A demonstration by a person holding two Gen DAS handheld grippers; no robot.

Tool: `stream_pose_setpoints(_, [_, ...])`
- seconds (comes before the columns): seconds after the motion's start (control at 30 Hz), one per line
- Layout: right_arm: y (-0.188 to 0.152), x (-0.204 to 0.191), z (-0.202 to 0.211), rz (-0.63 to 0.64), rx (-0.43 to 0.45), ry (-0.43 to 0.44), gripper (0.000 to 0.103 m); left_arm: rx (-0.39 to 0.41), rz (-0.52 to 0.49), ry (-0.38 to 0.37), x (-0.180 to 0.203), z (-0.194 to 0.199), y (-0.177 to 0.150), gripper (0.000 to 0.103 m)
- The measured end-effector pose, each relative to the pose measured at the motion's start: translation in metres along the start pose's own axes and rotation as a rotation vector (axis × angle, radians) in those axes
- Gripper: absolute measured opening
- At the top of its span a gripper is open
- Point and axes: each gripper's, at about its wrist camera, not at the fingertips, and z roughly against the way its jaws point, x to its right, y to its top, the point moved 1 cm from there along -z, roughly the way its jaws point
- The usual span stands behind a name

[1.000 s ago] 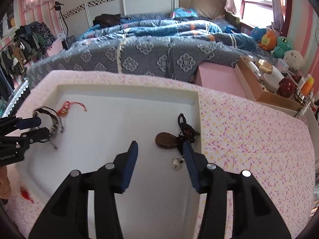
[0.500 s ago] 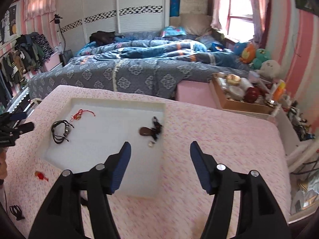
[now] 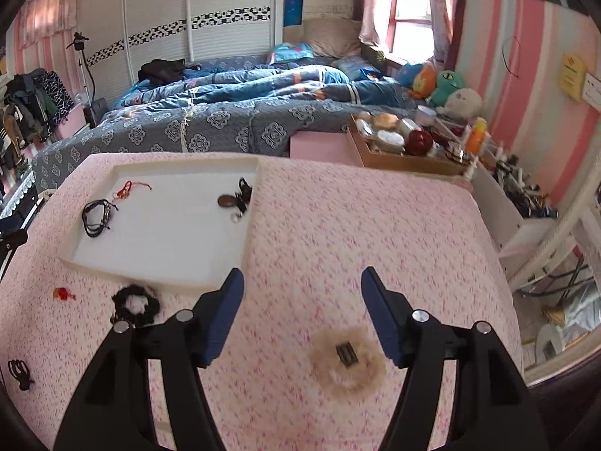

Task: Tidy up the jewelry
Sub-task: 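Withdraw both tools from the tray, moving the right tool toward the beige lace scrunchie, then grasp the red-cord amber gourd charm with the left tool while the right tool grasps the beige lace scrunchie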

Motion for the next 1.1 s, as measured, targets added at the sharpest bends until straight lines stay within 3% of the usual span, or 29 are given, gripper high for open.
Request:
stream_pose_setpoints(0.1, [-0.013, 0.006, 0.005, -0.022, -0.003, 0.002, 0.066, -0.008, 0.009, -0.002, -0.002, 0.000, -0.011, 0.097])
stream_pose_setpoints(0.2, [-0.024, 0.010, 0.009, -0.039, 0.002, -0.011, 0.076, -0.027, 0.023, -0.013, -0.005, -0.001, -0.022, 0.097])
stream_pose_setpoints(0.53, [-0.053, 0.022, 0.007, -0.084, -0.016, -0.045, 0.076, -0.064, 0.045, -0.031, -0.009, -0.009, -0.045, 0.097])
stream_pose_setpoints(1.1, [-0.079, 0.029, -0.011, -0.127, -0.064, -0.107, 0.076, -0.093, -0.045, -0.063, 0.001, -0.020, -0.065, 0.096])
